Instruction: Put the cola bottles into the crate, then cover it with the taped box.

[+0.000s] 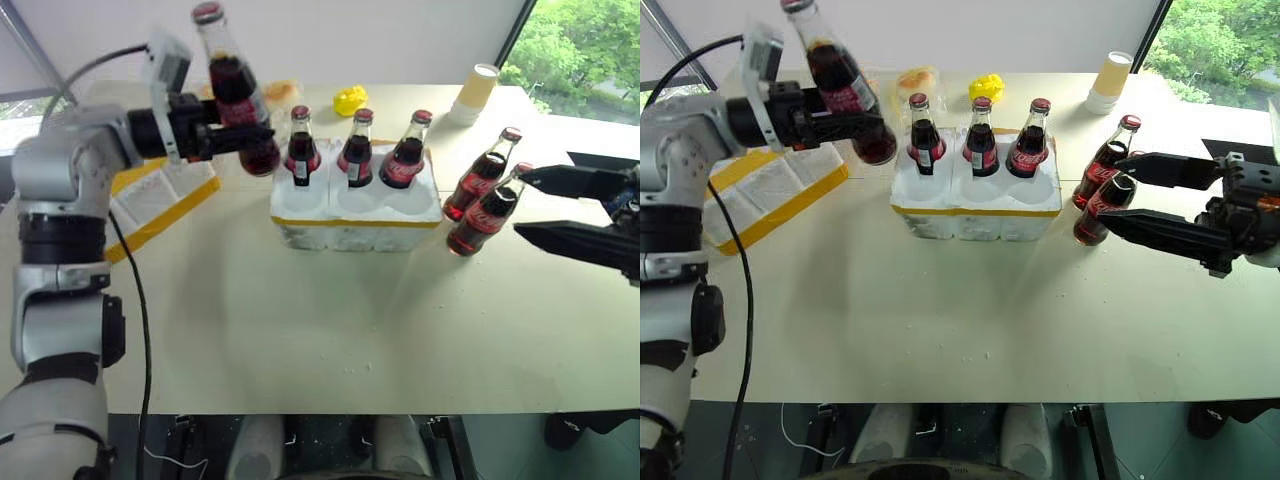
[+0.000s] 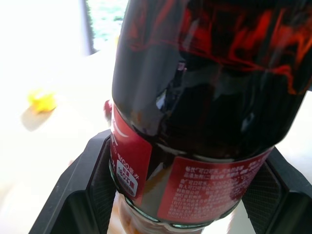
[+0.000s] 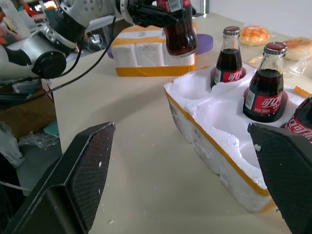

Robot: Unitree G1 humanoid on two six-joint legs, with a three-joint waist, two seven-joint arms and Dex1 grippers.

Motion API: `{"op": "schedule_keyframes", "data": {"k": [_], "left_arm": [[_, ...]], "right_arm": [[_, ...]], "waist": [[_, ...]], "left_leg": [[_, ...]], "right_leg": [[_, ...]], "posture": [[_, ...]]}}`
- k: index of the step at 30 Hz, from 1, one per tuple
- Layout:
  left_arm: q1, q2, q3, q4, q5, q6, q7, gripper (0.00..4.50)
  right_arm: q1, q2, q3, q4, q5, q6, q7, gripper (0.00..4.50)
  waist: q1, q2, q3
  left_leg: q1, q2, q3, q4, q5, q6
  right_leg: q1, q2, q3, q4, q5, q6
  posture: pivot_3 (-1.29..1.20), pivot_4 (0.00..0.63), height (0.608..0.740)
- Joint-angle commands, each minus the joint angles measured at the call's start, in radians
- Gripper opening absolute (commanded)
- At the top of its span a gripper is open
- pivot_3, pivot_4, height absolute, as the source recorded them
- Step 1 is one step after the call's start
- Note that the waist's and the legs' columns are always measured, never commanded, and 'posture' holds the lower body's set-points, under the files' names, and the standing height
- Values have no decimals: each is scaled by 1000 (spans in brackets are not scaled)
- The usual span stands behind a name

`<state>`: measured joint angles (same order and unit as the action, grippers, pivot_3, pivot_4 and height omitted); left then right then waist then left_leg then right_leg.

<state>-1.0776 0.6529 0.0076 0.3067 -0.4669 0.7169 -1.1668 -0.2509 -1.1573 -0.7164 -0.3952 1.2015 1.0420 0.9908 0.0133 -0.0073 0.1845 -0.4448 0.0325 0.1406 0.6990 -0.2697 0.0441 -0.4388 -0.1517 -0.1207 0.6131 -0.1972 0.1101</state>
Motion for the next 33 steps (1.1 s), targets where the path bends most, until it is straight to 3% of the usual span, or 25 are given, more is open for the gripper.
{"op": "schedule_keyframes", "data": {"k": [1, 13, 22, 31, 33], "left_arm": [[-46, -41, -39, -1, 11, -39, -29, 2792], [-30, -150, -138, 188, 158, -266, -55, 2792], [-37, -128, -109, 210, 177, -263, -82, 2792], [32, -203, -106, 247, 187, -262, -8, 2792], [44, -213, -97, 247, 184, -254, 15, 3869]], "right_arm": [[10, 0, -36, -31, 17, -11, -15, 4500], [90, 28, -105, -85, 70, -5, -88, 4500], [98, 42, -84, -84, 78, -33, -125, 4500], [85, 31, -44, -65, 65, -57, -113, 4500], [84, 30, -30, -65, 52, -68, -108, 4500]], "waist": [[0, 0, 0], [5, -1, 0], [1, -2, 1], [1, -2, 1], [2, -2, 1]], "left_leg": [[0, 0, 0, 0, 0, 0], [0, 1, -1, 1, 0, 0], [-2, 0, -1, 0, 0, 1], [-2, 1, -1, 1, 0, 1], [-2, 0, -1, 1, 0, 1]], "right_leg": [[0, 0, 0, 0, 0, 0], [1, 0, 0, 0, 0, 0], [-2, 0, 0, 0, 0, 0], [-1, -1, 0, 0, 0, 0], [-1, -1, 0, 0, 0, 0]], "posture": [[0, 150, 740], [0, 150, 740], [0, 150, 740], [0, 150, 740], [0, 150, 740]]}}
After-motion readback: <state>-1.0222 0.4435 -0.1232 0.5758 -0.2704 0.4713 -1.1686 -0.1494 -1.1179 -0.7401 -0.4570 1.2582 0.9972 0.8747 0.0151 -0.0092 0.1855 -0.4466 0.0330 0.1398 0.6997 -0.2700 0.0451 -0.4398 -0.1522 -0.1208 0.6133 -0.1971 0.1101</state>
